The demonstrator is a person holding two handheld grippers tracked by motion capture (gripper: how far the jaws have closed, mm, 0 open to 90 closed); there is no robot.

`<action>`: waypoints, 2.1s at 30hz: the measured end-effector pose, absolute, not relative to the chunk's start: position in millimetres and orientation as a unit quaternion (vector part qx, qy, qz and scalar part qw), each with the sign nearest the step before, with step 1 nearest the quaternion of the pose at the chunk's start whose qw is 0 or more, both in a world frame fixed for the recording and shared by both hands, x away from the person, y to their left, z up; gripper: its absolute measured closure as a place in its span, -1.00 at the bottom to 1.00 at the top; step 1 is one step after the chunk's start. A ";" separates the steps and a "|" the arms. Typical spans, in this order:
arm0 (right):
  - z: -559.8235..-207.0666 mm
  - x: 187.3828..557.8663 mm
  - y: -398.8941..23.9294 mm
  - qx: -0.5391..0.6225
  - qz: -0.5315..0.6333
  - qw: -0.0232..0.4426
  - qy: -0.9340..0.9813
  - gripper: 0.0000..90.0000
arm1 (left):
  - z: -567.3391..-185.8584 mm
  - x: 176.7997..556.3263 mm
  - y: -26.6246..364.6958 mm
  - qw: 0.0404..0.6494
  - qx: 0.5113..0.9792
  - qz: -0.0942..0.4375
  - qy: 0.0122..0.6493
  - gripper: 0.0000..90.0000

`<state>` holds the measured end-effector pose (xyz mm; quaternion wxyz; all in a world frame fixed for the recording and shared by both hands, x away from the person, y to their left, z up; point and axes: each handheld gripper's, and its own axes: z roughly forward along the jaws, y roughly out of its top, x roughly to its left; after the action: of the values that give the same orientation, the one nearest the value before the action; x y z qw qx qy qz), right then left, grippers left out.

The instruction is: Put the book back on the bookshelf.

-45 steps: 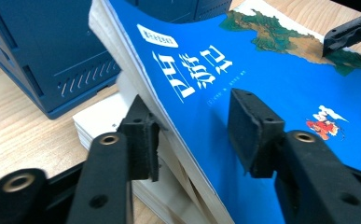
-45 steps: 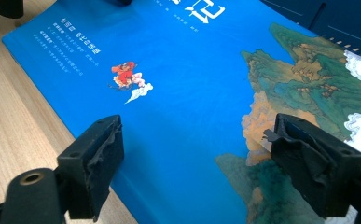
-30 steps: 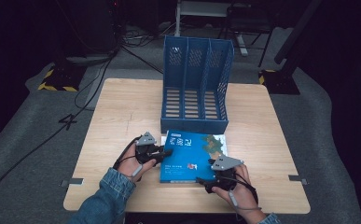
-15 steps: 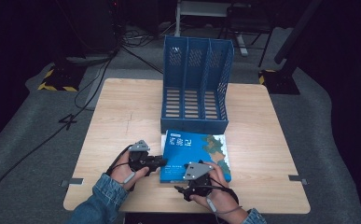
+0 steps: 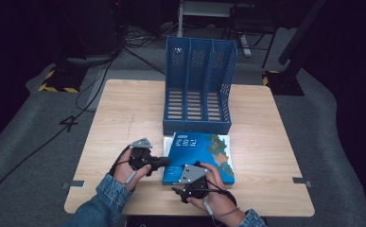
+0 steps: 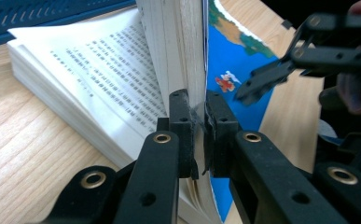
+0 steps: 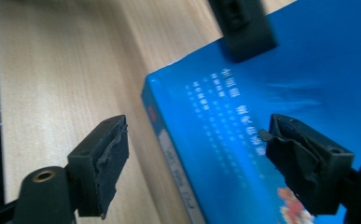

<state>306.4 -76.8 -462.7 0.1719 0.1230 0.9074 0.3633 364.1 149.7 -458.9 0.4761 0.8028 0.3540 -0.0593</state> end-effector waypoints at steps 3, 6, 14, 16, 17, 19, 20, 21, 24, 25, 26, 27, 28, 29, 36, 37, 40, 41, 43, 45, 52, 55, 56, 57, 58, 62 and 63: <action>-460.9 305.5 -75.7 0.123 0.366 0.178 0.905 -0.52 | -453.2 365.1 148.6 0.479 0.801 -0.065 0.353 0.86; -461.5 305.1 -74.4 0.122 0.365 0.187 0.904 -0.53 | -445.5 367.1 146.9 0.482 0.801 -0.072 0.349 0.86; -467.8 299.8 -60.5 0.107 0.351 0.238 0.899 -0.80 | -438.3 374.1 139.5 0.481 0.798 -0.095 0.351 0.86; -472.1 297.9 -57.1 0.103 0.348 0.259 0.895 -0.86 | -438.2 374.5 139.3 0.481 0.797 -0.097 0.352 0.86; -474.8 296.6 -55.6 0.097 0.343 0.276 0.893 -0.88 | -438.4 374.9 139.4 0.481 0.796 -0.098 0.354 0.86; -480.8 294.8 -53.2 0.082 0.332 0.309 0.887 -0.93 | -439.0 375.6 139.6 0.481 0.795 -0.103 0.355 0.86; -484.9 294.5 -52.3 0.077 0.330 0.325 0.883 -0.97 | -439.2 375.5 139.5 0.481 0.794 -0.103 0.356 0.86; -486.5 294.6 -51.9 0.074 0.328 0.332 0.881 -0.98 | -439.7 375.6 139.4 0.479 0.794 -0.101 0.359 0.86; -490.8 297.6 -52.1 0.064 0.318 0.353 0.878 -0.98 | -441.7 376.2 140.0 0.479 0.792 -0.104 0.364 0.86; -490.8 297.6 -52.1 0.064 0.318 0.353 0.878 -0.98 | -441.7 376.2 140.0 0.479 0.792 -0.104 0.364 0.86; -491.5 298.8 -52.7 0.065 0.320 0.354 0.876 -0.98 | -442.7 376.3 140.4 0.478 0.791 -0.106 0.367 0.86; -492.9 301.7 -54.7 0.070 0.319 0.358 0.875 -0.98 | -443.4 376.4 140.5 0.475 0.792 -0.107 0.369 0.86; -494.2 304.0 -56.2 0.074 0.316 0.360 0.874 -0.98 | -444.7 376.7 140.4 0.472 0.792 -0.106 0.373 0.86; -495.9 307.2 -57.6 0.076 0.312 0.364 0.875 -0.98 | -446.0 377.3 140.7 0.469 0.793 -0.106 0.374 0.86; -498.4 314.9 -57.8 0.084 0.303 0.352 0.881 -1.00 | -450.3 378.4 141.7 0.463 0.790 -0.106 0.387 0.85; -498.0 315.9 -57.4 0.085 0.303 0.349 0.883 -1.00 | -450.7 378.0 141.4 0.463 0.789 -0.103 0.390 0.84; -497.3 317.2 -56.8 0.091 0.301 0.343 0.885 -0.99 | -451.7 376.7 141.1 0.466 0.786 -0.098 0.393 0.84; -497.4 316.8 -56.4 0.090 0.299 0.344 0.885 -0.99 | -451.7 375.9 141.1 0.468 0.786 -0.098 0.393 0.84; -496.6 316.3 -54.7 0.091 0.293 0.345 0.887 -0.99 | -452.6 374.6 141.4 0.472 0.782 -0.097 0.395 0.84; -495.6 316.5 -53.0 0.091 0.285 0.345 0.889 -0.99 | -454.5 373.4 142.1 0.480 0.774 -0.100 0.402 0.84; -498.8 318.3 -48.0 0.104 0.294 0.361 0.879 -1.00 | -457.8 369.9 143.2 0.499 0.747 -0.099 0.427 0.84; -498.5 318.5 -46.7 0.103 0.291 0.364 0.879 -1.00 | -458.3 368.9 143.1 0.501 0.748 -0.092 0.426 0.84; -498.5 318.6 -46.4 0.102 0.290 0.365 0.879 -1.00 | -458.5 368.2 143.0 0.501 0.750 -0.086 0.423 0.84; -498.4 318.9 -46.1 0.098 0.289 0.366 0.879 -1.00 | -458.6 367.4 142.7 0.501 0.753 -0.074 0.420 0.83; -498.4 319.7 -45.9 0.094 0.290 0.367 0.879 -1.00 | -458.8 366.5 142.4 0.499 0.757 -0.063 0.418 0.82; -498.1 323.7 -44.4 0.083 0.294 0.358 0.882 -0.73 | -460.3 367.0 145.8 0.489 0.769 -0.013 0.413 0.76; -498.2 323.9 -43.6 0.078 0.292 0.359 0.883 -0.64 | -460.7 367.6 148.0 0.484 0.773 -0.001 0.410 0.73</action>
<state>323.9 -43.6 -498.2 0.3591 0.0784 0.8829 0.2923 367.6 148.0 -460.7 0.4844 0.7726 0.4105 -0.0005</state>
